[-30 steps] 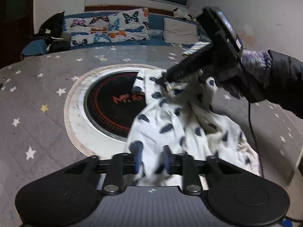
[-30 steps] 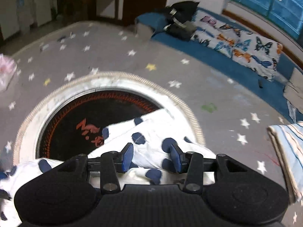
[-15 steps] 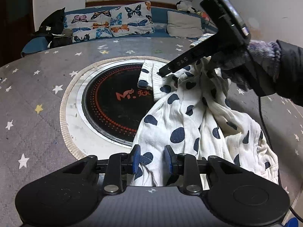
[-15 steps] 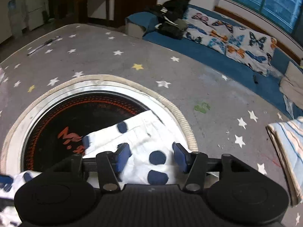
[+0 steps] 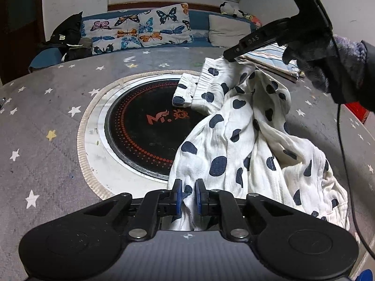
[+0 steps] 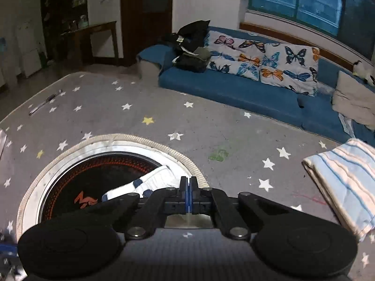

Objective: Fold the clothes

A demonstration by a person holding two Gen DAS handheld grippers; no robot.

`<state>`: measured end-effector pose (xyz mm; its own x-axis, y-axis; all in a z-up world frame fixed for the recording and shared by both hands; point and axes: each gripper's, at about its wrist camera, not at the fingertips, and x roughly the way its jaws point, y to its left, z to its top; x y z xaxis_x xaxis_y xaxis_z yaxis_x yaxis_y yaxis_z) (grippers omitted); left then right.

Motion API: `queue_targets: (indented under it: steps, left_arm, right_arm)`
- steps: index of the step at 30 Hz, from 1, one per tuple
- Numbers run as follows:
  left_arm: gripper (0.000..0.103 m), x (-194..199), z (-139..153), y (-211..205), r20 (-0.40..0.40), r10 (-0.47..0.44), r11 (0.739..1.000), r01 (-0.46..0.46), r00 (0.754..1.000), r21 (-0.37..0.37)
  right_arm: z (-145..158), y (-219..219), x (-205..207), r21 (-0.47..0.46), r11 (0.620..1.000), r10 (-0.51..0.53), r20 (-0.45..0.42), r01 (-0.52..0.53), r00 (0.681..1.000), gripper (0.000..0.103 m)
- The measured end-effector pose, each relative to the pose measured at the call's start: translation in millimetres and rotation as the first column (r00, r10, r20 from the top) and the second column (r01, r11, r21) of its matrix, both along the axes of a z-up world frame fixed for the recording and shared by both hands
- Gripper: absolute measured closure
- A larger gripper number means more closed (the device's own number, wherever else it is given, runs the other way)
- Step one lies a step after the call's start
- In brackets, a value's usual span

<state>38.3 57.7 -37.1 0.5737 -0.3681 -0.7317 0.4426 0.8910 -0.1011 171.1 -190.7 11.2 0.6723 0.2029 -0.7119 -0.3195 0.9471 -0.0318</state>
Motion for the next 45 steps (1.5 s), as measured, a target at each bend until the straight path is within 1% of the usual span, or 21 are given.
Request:
queue_targets:
  steps: [3, 4, 6, 7, 8, 9, 12, 13, 15, 16, 17, 20, 22, 25, 28, 29, 33, 35, 38, 42, 45]
  left_arm:
    - [0.092, -1, 0, 1, 0.002, 0.001, 1.0, -0.001, 1.0, 0.0]
    - [0.092, -2, 0, 1, 0.0, 0.005, 1.0, -0.005, 1.0, 0.0]
    - [0.092, -3, 1, 2, 0.001, 0.003, 1.0, -0.003, 1.0, 0.003]
    - [0.092, -3, 1, 2, 0.0, 0.002, 1.0, -0.002, 1.0, 0.004]
    - [0.092, -3, 2, 2, 0.0, 0.0, 1.0, 0.0, 1.0, 0.005]
    - [0.092, -3, 2, 2, -0.001, -0.001, 1.0, 0.001, 1.0, 0.006]
    - [0.092, -2, 1, 1, -0.003, -0.002, 1.0, 0.002, 1.0, 0.007]
    - [0.092, -1, 1, 1, -0.004, -0.001, 1.0, 0.001, 1.0, 0.007]
    - [0.092, -1, 1, 1, -0.003, -0.001, 1.0, 0.001, 1.0, 0.008]
    - [0.092, -1, 1, 2, -0.003, -0.001, 1.0, 0.001, 1.0, 0.008]
    - [0.092, -1, 1, 2, -0.003, 0.0, 1.0, 0.0, 1.0, 0.009]
    - [0.092, -1, 1, 2, 0.001, 0.007, 1.0, -0.007, 1.0, 0.012]
    - [0.092, -2, 1, 3, 0.004, 0.013, 1.0, -0.013, 1.0, 0.014]
    - [0.092, -4, 1, 5, 0.007, 0.021, 1.0, -0.021, 1.0, 0.014]
    - [0.094, -8, 2, 7, 0.01, 0.028, 1.0, -0.028, 1.0, 0.011]
    - [0.094, -9, 2, 7, 0.012, 0.027, 1.0, -0.027, 1.0, 0.011]
    - [0.096, -18, 2, 11, 0.009, 0.028, 1.0, -0.028, 1.0, 0.01]
    - [0.097, -22, 3, 13, 0.004, 0.032, 0.999, -0.032, 0.999, 0.008]
    - [0.098, -29, 5, 18, -0.003, 0.037, 0.999, -0.037, 0.999, 0.005]
    - [0.099, -42, 8, 25, -0.017, 0.041, 0.999, -0.041, 0.999, 0.005]
    - [0.099, -51, 11, 31, -0.031, 0.051, 0.998, -0.05, 0.998, 0.027]
  right_arm:
    - [-6, 4, 3, -0.029, 1.0, 0.007, -0.018, -0.008, 1.0, 0.1]
    - [-10, 4, 5, -0.019, 1.0, 0.006, -0.026, -0.006, 1.0, 0.099]
    - [-19, 2, 13, 0.016, 1.0, -0.004, -0.058, 0.005, 0.998, 0.091]
    - [-24, 0, 16, 0.035, 0.999, -0.013, -0.078, 0.016, 0.997, 0.076]
    - [-29, -1, 20, 0.053, 0.998, -0.017, -0.098, 0.022, 0.995, 0.059]
    - [-34, -1, 21, 0.062, 0.998, -0.01, -0.114, 0.017, 0.993, 0.055]
    - [-48, 4, 24, 0.018, 1.0, -0.001, -0.136, 0.003, 0.991, 0.054]
    - [-52, 5, 23, 0.001, 1.0, 0.004, -0.147, -0.004, 0.989, 0.057]
    - [-56, 8, 20, -0.019, 1.0, 0.014, -0.148, -0.017, 0.989, 0.07]
    - [-56, 10, 17, -0.025, 0.999, 0.019, -0.142, -0.023, 0.99, 0.087]
    - [-55, 10, 15, -0.03, 0.999, 0.023, -0.133, -0.027, 0.991, 0.093]
    - [-38, 6, 4, -0.017, 1.0, -0.001, -0.062, 0.0, 0.998, 0.101]
    - [-21, -2, -2, 0.011, 0.999, -0.034, -0.006, 0.034, 0.999, 0.102]
    - [10, -22, -12, 0.039, 0.994, -0.105, 0.086, 0.102, 0.991, 0.103]
    - [28, -39, -17, 0.036, 0.987, -0.161, 0.111, 0.157, 0.981, 0.103]
    - [29, -43, -19, 0.029, 0.987, -0.159, 0.1, 0.156, 0.982, 0.102]
    - [19, -45, -23, 0.035, 0.991, -0.127, 0.041, 0.126, 0.991, 0.093]
    - [7, -42, -22, 0.045, 0.992, -0.116, 0.003, 0.116, 0.993, 0.078]
    - [-10, -38, -19, 0.057, 0.994, -0.094, -0.043, 0.096, 0.995, 0.071]
    - [-24, -25, -14, 0.052, 0.995, -0.081, -0.062, 0.084, 0.995, 0.07]
    - [-27, -14, -10, 0.055, 0.996, -0.071, -0.055, 0.074, 0.996, 0.07]
